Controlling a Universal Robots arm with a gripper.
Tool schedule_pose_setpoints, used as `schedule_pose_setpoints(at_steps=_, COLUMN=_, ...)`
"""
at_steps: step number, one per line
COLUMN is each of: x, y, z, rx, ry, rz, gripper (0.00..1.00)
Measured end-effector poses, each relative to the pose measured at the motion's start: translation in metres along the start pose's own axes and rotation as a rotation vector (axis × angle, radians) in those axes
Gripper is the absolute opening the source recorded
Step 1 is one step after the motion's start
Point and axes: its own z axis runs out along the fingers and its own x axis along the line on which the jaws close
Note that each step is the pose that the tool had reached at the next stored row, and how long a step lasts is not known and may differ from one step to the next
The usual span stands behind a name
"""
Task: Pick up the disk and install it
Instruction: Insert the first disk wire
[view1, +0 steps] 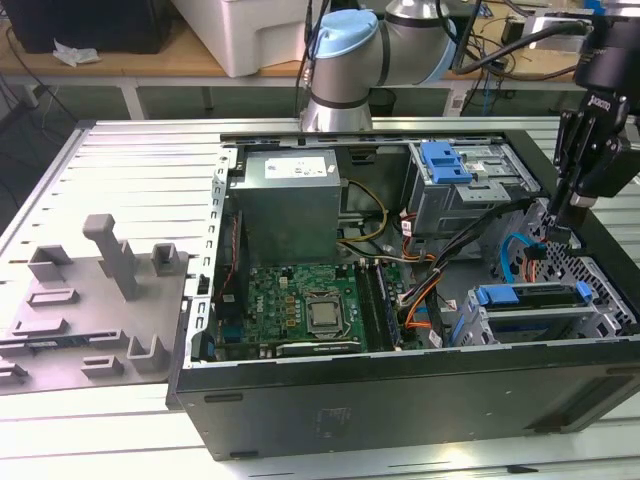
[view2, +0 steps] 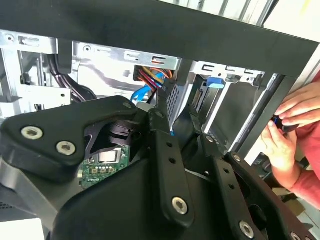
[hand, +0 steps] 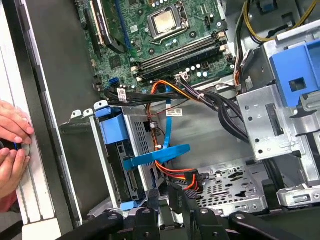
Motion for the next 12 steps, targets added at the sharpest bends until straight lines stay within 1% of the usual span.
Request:
schedule_pose_setpoints(at_steps=1, x=-0.0017, y=-0.0001, z=0.0011, rx=0.0005, ry=0.0063, rz=0.004, gripper=0.33)
schedule_pose_setpoints(at_steps=3, x=-0.0044, y=0.0004, z=0.0022, rx=0.0022, ry=0.0156, rz=0.008, gripper=0.33)
schedule_pose_setpoints(at_steps=4, x=-0.0068, y=0.001, z=0.0028, rx=0.0044, ry=0.0241, rz=0.009, gripper=0.33)
schedule_pose_setpoints(at_steps=5, x=-0.0086, y=0.0015, z=0.003, rx=0.0061, ry=0.0306, rz=0.01, gripper=0.33)
schedule_pose_setpoints(at_steps=7, x=-0.0125, y=0.0025, z=0.0032, rx=0.0108, ry=0.0472, rz=0.012, gripper=0.33)
schedule_pose_setpoints(at_steps=8, x=-0.0143, y=0.003, z=0.0033, rx=0.0133, ry=0.0561, rz=0.012, gripper=0.33)
schedule_pose_setpoints(at_steps=9, x=-0.0161, y=0.0035, z=0.0032, rx=0.0163, ry=0.0666, rz=0.013, gripper=0.33)
schedule_pose_setpoints(at_steps=10, x=-0.0194, y=0.0044, z=0.003, rx=0.0218, ry=0.0862, rz=0.015, gripper=0.33)
schedule_pose_setpoints(at_steps=12, x=-0.0234, y=0.0054, z=0.0031, rx=0.0261, ry=0.1018, rz=0.016, gripper=0.33)
